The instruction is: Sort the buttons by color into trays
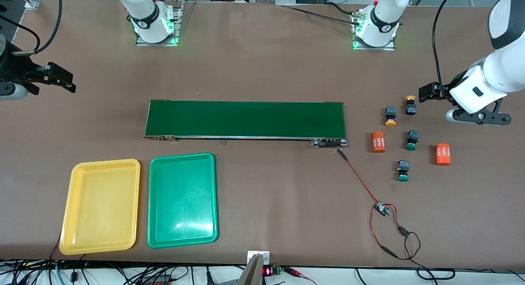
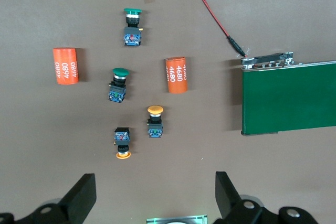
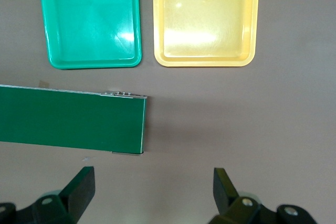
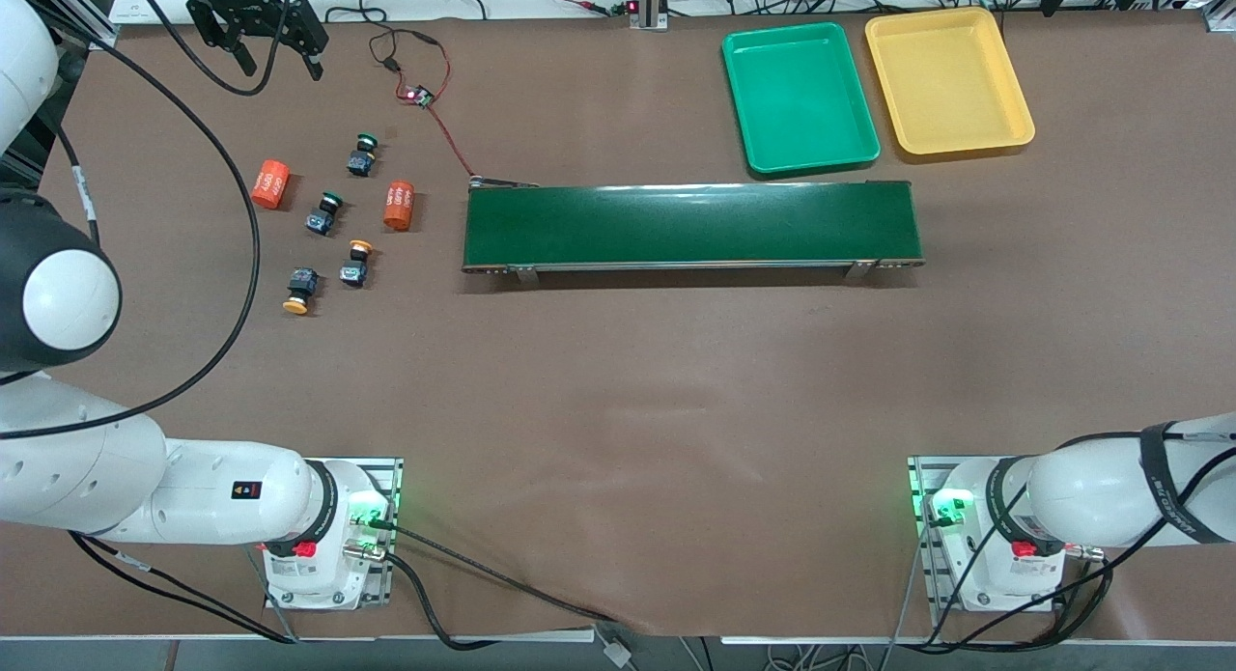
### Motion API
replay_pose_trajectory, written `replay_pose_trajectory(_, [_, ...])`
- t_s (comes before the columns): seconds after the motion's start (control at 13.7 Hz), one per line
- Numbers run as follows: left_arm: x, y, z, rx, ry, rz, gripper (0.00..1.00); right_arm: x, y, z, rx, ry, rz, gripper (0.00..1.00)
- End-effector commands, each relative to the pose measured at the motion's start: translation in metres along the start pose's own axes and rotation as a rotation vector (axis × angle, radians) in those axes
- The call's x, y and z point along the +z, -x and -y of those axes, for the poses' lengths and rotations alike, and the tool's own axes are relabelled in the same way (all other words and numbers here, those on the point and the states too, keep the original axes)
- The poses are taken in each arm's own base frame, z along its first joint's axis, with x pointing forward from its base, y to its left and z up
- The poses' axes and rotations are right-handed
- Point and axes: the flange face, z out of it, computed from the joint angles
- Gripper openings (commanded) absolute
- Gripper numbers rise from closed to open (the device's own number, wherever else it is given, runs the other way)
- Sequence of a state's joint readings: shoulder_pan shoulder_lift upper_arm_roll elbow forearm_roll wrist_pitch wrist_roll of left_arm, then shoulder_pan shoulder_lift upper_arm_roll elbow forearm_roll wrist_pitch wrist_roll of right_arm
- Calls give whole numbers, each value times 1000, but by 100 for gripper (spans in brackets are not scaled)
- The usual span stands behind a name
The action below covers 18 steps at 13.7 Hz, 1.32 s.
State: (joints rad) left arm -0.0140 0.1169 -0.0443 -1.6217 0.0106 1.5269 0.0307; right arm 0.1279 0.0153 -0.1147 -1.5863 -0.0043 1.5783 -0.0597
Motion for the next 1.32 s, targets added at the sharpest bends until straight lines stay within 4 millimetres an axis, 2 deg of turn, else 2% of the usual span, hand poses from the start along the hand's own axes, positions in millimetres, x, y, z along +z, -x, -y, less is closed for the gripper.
replay_pose_trajectory(0.0, [11, -22, 2, 17, 3, 35, 100, -7, 2, 1, -14, 0, -9, 100])
replay_pose_trajectory(0.22, [49, -48, 9, -17, 10, 53, 100, -8, 2, 2, -14, 2, -14, 100])
replay_pose_trajectory(0.44, [110, -74, 12, -60, 15, 101, 100, -6, 2, 1, -13, 0, -6, 100])
replay_pose_trajectory(0.59, [143, -79, 6, -81, 11, 87, 100, -7, 3, 0, -7, -6, -7, 100])
replay_pose_trajectory(0.88, [223, -75, 1, -82, 12, 45, 100, -8, 3, 2, -11, -5, -7, 100])
replay_pose_trajectory(1.24, [303, -86, -3, -79, 17, 14, 97, -7, 1, 2, 8, -3, -16, 100])
